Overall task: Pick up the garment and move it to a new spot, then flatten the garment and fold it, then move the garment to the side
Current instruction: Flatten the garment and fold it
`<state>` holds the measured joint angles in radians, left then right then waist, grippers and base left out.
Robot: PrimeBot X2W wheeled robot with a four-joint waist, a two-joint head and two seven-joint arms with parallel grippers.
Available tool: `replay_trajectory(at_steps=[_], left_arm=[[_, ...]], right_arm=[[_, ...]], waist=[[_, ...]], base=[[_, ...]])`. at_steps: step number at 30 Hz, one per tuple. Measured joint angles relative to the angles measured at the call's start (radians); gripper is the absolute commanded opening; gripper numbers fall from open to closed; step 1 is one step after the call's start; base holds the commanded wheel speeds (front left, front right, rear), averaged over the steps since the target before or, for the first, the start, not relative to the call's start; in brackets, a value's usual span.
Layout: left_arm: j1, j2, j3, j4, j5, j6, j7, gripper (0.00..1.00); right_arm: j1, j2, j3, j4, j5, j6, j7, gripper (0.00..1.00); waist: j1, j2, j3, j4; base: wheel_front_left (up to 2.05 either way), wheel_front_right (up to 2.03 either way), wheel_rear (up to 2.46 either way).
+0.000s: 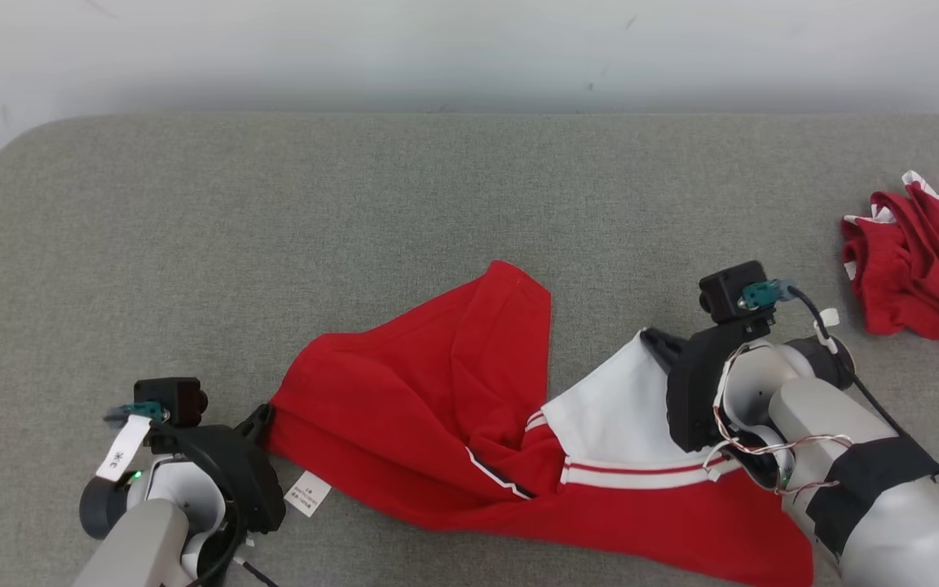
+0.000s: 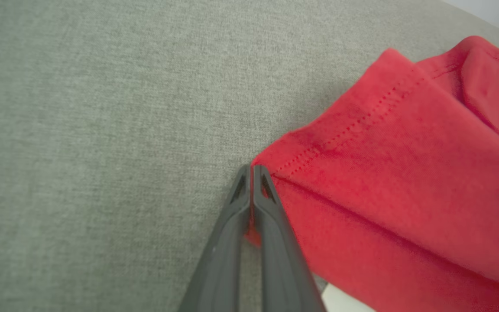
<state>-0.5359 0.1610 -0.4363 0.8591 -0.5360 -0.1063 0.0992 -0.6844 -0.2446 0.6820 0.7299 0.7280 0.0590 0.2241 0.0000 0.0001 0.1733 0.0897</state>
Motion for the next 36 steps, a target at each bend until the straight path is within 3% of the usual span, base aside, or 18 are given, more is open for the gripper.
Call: replay_trajectory(at_steps=[9,14,19,23,26,28,31,33,36], left_arm=[[-0.036,0.012,0.027,-0.036,0.001,0.0,-0.093,0.0],[-0.05,0.008,0.026,-0.069,0.004,-0.001,-0.123,0.0],[-0.062,0.013,0.007,-0.08,-0.016,-0.018,-0.09,0.0],[-0.145,0.044,-0.012,-0.081,-0.084,-0.018,0.04,0.0],[-0.24,0.071,-0.027,-0.137,-0.237,-0.018,0.169,0.0],[-0.355,0.079,0.007,-0.139,-0.286,-0.018,0.214,0.0],[-0.575,0.115,0.096,-0.139,-0.286,-0.018,0.193,0.0],[-0.772,0.13,0.22,-0.193,-0.282,-0.014,0.051,0.0],[-0.823,0.102,0.247,-0.231,-0.289,-0.018,-0.016,0.0]], right_arm=[[-0.076,0.006,-0.068,0.011,-0.006,0.014,-0.163,0.0],[-0.082,-0.002,-0.07,0.031,0.001,0.032,-0.187,0.0],[-0.12,-0.013,-0.012,0.06,-0.007,0.053,-0.104,0.0],[-0.215,-0.014,0.017,0.112,0.027,0.063,0.081,0.0],[-0.321,-0.016,0.008,0.15,0.049,0.064,0.199,0.0],[-0.453,-0.019,-0.021,0.153,0.049,0.064,0.211,0.0],[-0.71,-0.05,-0.087,0.114,-0.003,0.05,0.083,0.0],[-0.908,-0.088,-0.166,0.05,-0.035,0.036,-0.078,0.0],[-0.906,-0.102,-0.176,0.05,-0.046,0.043,-0.201,0.0]], waist=[[0.0,0.0,-0.016,-0.005],[0.0,0.0,-0.026,-0.008],[0.0,-0.0002,-0.022,-0.018],[0.0,-0.0001,0.0,-0.028],[0.0,0.0,0.027,-0.036],[0.0002,0.0001,0.05,-0.042],[0.0002,0.0,0.087,-0.05],[0.0,-0.0002,0.126,-0.056],[-0.0004,-0.0005,0.165,-0.06]], base=[[0.0,0.0,0.0],[0.0,0.0,0.0],[0.0,0.0,0.0],[0.0,0.0,0.0],[0.0,0.0,0.0],[0.0,0.0,0.0],[0.0,0.0,0.0],[0.0,0.0,0.0],[0.0,0.0,0.0]])
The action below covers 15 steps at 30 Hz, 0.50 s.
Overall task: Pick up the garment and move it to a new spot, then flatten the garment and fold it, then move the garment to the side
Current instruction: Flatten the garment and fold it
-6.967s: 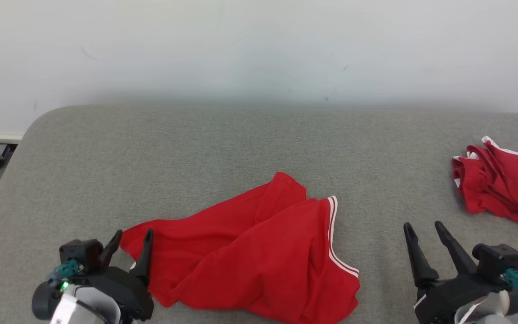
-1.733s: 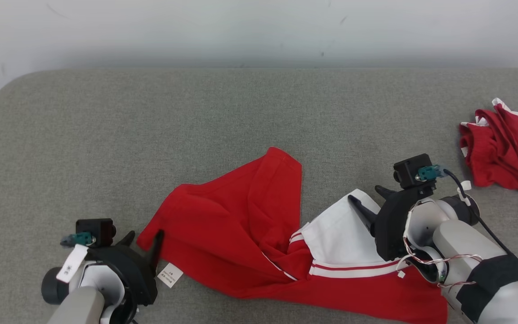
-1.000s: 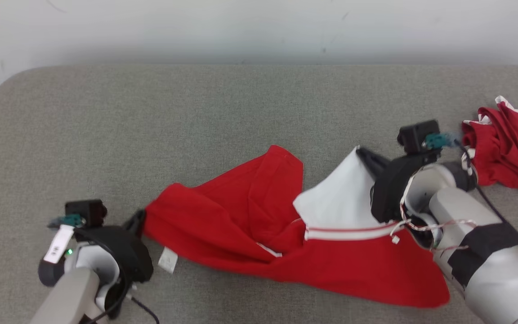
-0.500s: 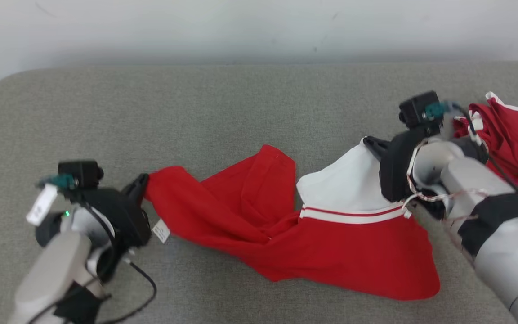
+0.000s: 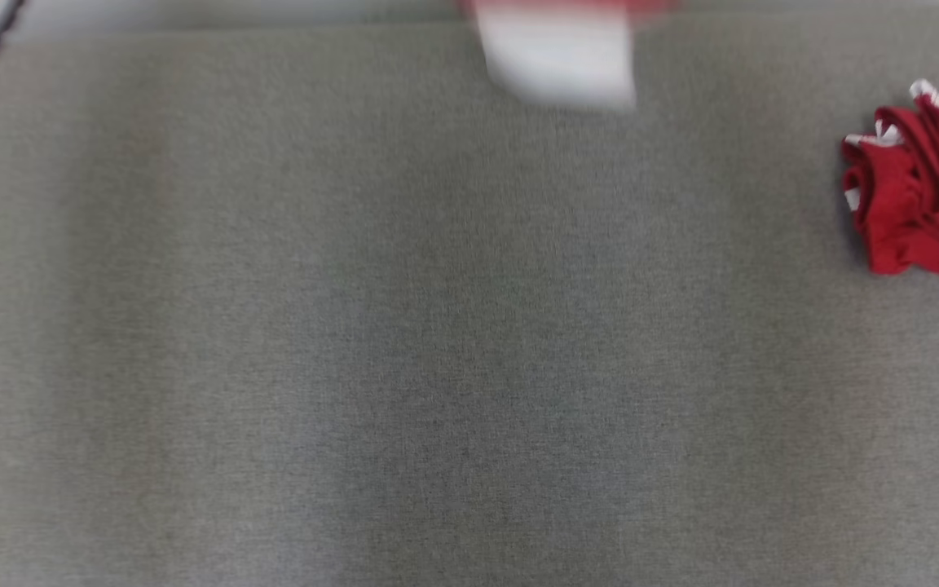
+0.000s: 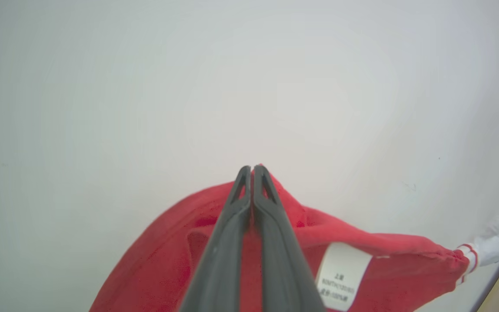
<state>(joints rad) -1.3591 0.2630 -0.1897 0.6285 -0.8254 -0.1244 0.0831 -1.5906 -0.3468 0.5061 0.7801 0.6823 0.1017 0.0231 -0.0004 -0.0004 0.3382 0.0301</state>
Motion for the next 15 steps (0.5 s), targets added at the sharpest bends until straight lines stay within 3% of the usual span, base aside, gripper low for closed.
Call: replay_trajectory(at_steps=[5,11,15], left_arm=[[0.223,-0.048,-0.052,0.052,-0.008,0.0,-0.042,0.0],[0.457,-0.038,-0.119,0.088,-0.012,0.0,-0.079,0.0],[0.592,-0.034,-0.186,0.125,0.004,0.0,-0.09,0.0]], right_arm=[[0.254,0.025,0.061,0.066,-0.014,0.019,-0.122,0.0],[0.467,0.028,0.093,0.036,0.018,0.023,-0.256,0.0],[0.658,0.025,0.154,-0.021,0.056,0.023,-0.27,0.0]], waist=[[0.0014,0.0009,0.029,-0.003],[-0.0001,0.0003,-0.006,-0.005],[0.0004,0.0005,-0.034,-0.006]], base=[[0.0,0.0,0.0],[0.0,0.0,0.0],[0.0,0.0,0.0]])
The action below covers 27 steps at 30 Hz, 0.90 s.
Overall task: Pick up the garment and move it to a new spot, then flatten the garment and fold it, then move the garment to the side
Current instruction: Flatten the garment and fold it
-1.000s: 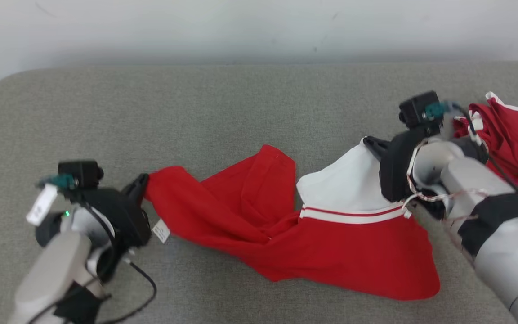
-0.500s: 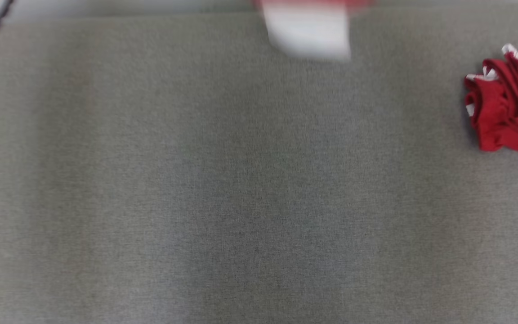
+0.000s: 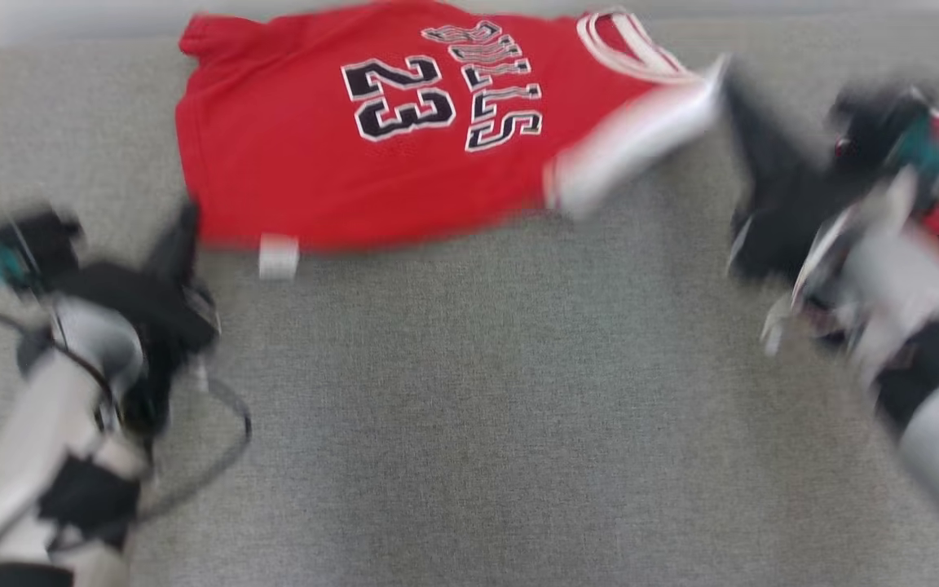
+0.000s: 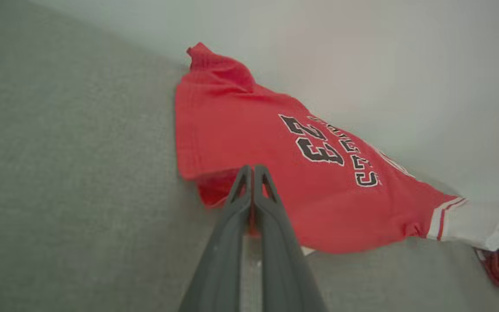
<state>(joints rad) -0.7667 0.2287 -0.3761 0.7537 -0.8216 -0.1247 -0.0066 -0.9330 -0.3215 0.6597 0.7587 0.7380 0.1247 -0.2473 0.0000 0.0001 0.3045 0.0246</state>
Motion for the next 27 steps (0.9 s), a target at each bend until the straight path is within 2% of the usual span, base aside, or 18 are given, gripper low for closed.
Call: replay_trajectory(at_steps=[8,20,23,27], left_arm=[[0.113,0.015,-0.04,0.012,0.003,0.0,-0.062,0.0],[0.298,0.053,-0.113,0.005,0.039,0.0,-0.135,0.0],[0.343,0.056,-0.149,0.006,0.066,0.0,-0.142,0.0],[0.41,0.068,-0.177,0.003,0.099,0.0,-0.145,0.0]], right_arm=[[0.239,-0.053,0.066,-0.103,0.02,0.0,-0.001,0.0],[0.546,-0.11,0.05,-0.185,0.07,0.0,-0.001,0.0],[0.632,-0.118,0.05,-0.219,0.085,-0.004,-0.001,0.0],[0.737,-0.129,0.049,-0.273,0.114,-0.027,-0.001,0.0]], waist=[[-0.0001,-0.0001,-0.063,0.002],[-0.0002,-0.0002,-0.208,-0.009],[-0.0002,-0.0003,-0.247,-0.011],[-0.0001,-0.0003,-0.294,-0.015]], base=[[0.0,0.0,0.0],[0.0,0.0,0.0],[0.0,0.0,0.0],[0.0,0.0,0.0]])
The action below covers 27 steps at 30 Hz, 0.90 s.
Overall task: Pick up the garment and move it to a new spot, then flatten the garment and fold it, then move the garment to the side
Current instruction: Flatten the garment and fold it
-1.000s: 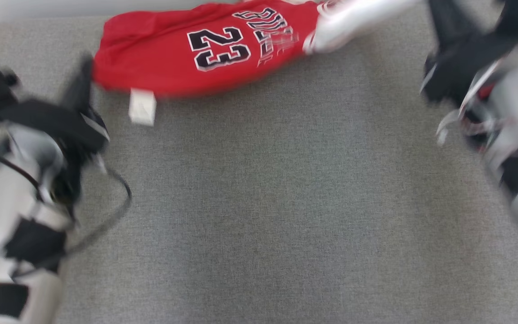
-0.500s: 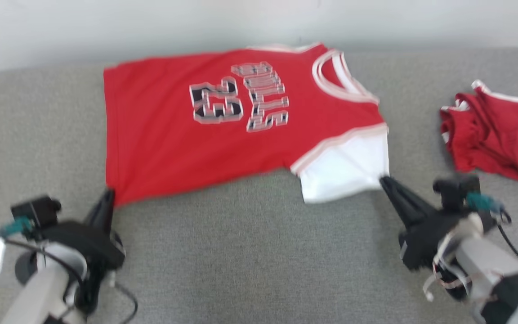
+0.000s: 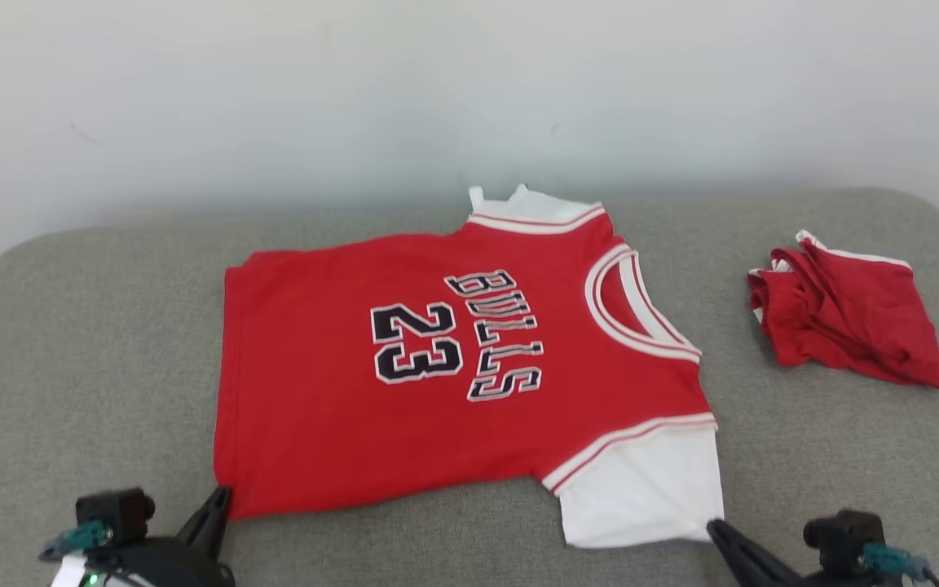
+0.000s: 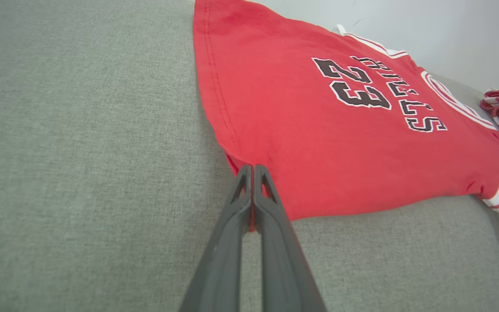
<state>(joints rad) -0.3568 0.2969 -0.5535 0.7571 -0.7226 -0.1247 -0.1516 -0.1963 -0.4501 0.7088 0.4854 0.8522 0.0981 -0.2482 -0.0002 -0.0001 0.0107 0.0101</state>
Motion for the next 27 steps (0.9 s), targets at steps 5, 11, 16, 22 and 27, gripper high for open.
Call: replay_trajectory(at_steps=[5,11,16,22,27], left_arm=[[0.049,0.025,-0.013,-0.008,0.022,0.017,-0.005,0.0],[0.072,0.038,-0.028,-0.011,0.037,0.045,0.003,0.0],[0.083,0.037,-0.03,-0.009,0.04,0.054,0.006,0.0],[0.085,0.026,-0.033,-0.008,0.035,0.054,0.02,0.0],[0.087,0.024,-0.035,-0.006,0.034,0.055,0.029,0.0]], right_arm=[[0.095,-0.013,0.001,-0.071,0.025,-0.026,0.0,0.0],[0.143,-0.023,0.009,-0.141,0.049,-0.047,0.027,0.0],[0.173,-0.046,0.018,-0.178,0.063,-0.065,0.073,0.0],[0.191,-0.063,0.018,-0.224,0.077,-0.1,0.116,0.0],[0.191,-0.08,0.018,-0.253,0.08,-0.125,0.146,0.0]], waist=[[-0.0001,0.0,-0.038,-0.004],[0.0001,0.0,-0.045,-0.004],[0.0002,0.0001,-0.044,0.0],[0.0002,0.0001,-0.042,0.005],[0.0002,0.0002,-0.04,0.009]], base=[[0.0,0.0,0.0],[0.0,0.0,0.0],[0.0,0.0,0.0],[0.0,0.0,0.0],[0.0,0.0,0.0]])
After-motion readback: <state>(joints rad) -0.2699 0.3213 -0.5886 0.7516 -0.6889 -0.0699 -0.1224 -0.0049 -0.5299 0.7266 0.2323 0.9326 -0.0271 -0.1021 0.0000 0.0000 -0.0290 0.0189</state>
